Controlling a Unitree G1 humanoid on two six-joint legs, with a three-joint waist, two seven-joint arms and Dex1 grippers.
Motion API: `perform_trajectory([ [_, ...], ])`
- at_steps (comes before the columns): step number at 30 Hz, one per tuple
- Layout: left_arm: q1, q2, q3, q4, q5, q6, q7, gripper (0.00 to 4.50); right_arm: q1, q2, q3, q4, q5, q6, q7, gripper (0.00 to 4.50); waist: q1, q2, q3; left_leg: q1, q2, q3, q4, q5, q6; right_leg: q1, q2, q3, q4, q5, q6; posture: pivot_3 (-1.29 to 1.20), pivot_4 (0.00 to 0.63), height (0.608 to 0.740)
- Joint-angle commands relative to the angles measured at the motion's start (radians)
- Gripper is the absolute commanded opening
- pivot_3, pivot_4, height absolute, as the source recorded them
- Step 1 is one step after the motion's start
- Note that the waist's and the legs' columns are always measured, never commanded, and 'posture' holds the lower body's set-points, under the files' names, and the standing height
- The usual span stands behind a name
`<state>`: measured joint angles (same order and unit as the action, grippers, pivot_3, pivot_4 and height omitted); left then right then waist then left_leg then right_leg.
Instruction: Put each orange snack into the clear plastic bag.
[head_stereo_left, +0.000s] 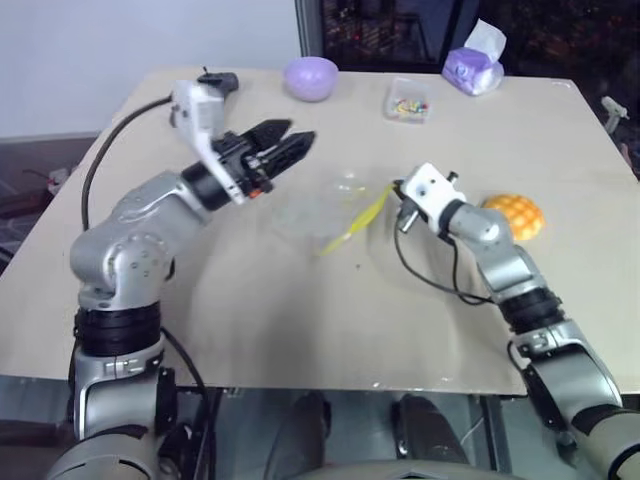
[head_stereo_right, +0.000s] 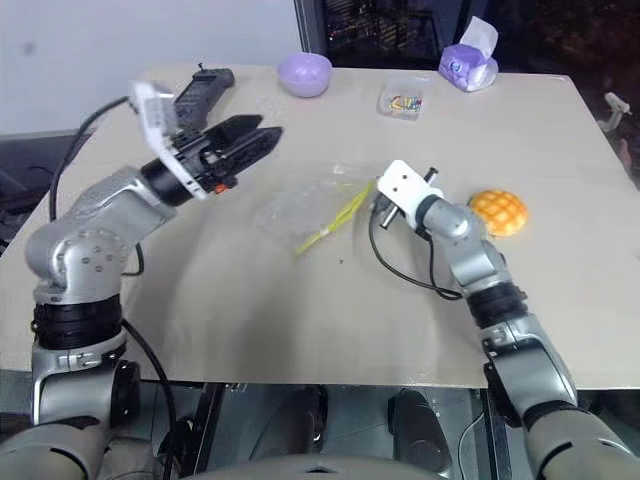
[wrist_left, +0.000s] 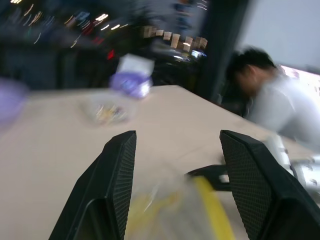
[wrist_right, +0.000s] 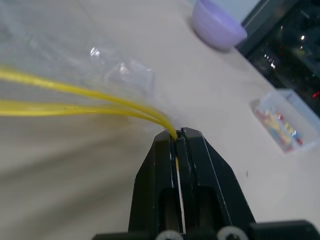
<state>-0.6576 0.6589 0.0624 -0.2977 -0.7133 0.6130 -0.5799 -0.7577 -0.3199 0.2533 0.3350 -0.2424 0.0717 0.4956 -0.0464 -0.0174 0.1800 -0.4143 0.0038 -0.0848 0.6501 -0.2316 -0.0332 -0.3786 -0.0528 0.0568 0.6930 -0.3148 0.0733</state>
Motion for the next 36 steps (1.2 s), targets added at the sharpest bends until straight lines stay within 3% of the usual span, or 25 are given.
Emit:
perform_trajectory([
  [1, 0.03, 0.121, -0.195, -0.031, 0.298, -0.144, -0.091, 2.84, -0.053, 0.013, 0.009, 0.028, -0.04, -0.002, -0.047, 0.0, -0.006, 0.001, 0.0, 0.0, 0.0, 0.0, 0.0, 0.0, 0.0, 0.0, 0.0, 0.0, 0.0, 0.0, 0.0, 0.0, 0.15, 0.74],
  [4, 0.069, 0.167, -0.292, -0.037, 0.417, -0.222, -0.159, 2.84, -0.103, 0.04, 0.042, 0.1, -0.101, -0.015, -0.11, 0.0, -0.015, 0.002, 0.001, 0.001, 0.0, 0.001, -0.002, 0.0, 0.0, 0.0, 0.001, 0.001, 0.0, 0.0, 0.0, 0.0, 0.15, 0.74],
  [11, 0.102, 0.089, -0.305, -0.059, 0.517, -0.162, -0.095, 2.84, -0.197, 0.118, 0.01, 0.216, -0.163, 0.041, -0.33, 0.0, -0.018, 0.002, 0.001, -0.001, 0.001, 0.001, -0.001, 0.0, 0.0, -0.003, 0.001, 0.001, 0.001, 0.0, 0.0, 0.0, 0.15, 0.74],
  [17, 0.119, 0.07, -0.331, -0.026, 0.706, -0.202, -0.02, 2.84, -0.206, 0.092, 0.05, 0.168, -0.29, 0.149, -0.448, 0.0, -0.019, 0.002, 0.001, -0.001, 0.001, 0.0, -0.001, 0.0, 0.0, -0.003, 0.001, 0.001, 0.002, 0.0, 0.0, 0.0, 0.15, 0.74],
  [25, 0.113, -0.029, -0.355, 0.019, 0.852, -0.211, 0.061, 2.84, -0.139, 0.1, 0.095, -0.003, -0.375, 0.327, -0.379, 0.0, -0.021, 0.002, 0.001, -0.001, 0.001, 0.001, -0.001, 0.0, 0.001, -0.004, 0.001, 0.001, 0.002, 0.0, 0.0, 0.0, 0.15, 0.74],
  [36, 0.097, -0.055, -0.377, 0.179, 1.035, -0.371, 0.141, 2.84, -0.11, 0.112, 0.117, -0.087, -0.393, 0.41, -0.319, 0.0, -0.02, 0.002, 0.001, -0.001, 0.001, 0.0, -0.001, -0.002, 0.003, -0.004, 0.001, 0.001, 0.002, 0.0, 0.0, 0.0, 0.15, 0.74],
])
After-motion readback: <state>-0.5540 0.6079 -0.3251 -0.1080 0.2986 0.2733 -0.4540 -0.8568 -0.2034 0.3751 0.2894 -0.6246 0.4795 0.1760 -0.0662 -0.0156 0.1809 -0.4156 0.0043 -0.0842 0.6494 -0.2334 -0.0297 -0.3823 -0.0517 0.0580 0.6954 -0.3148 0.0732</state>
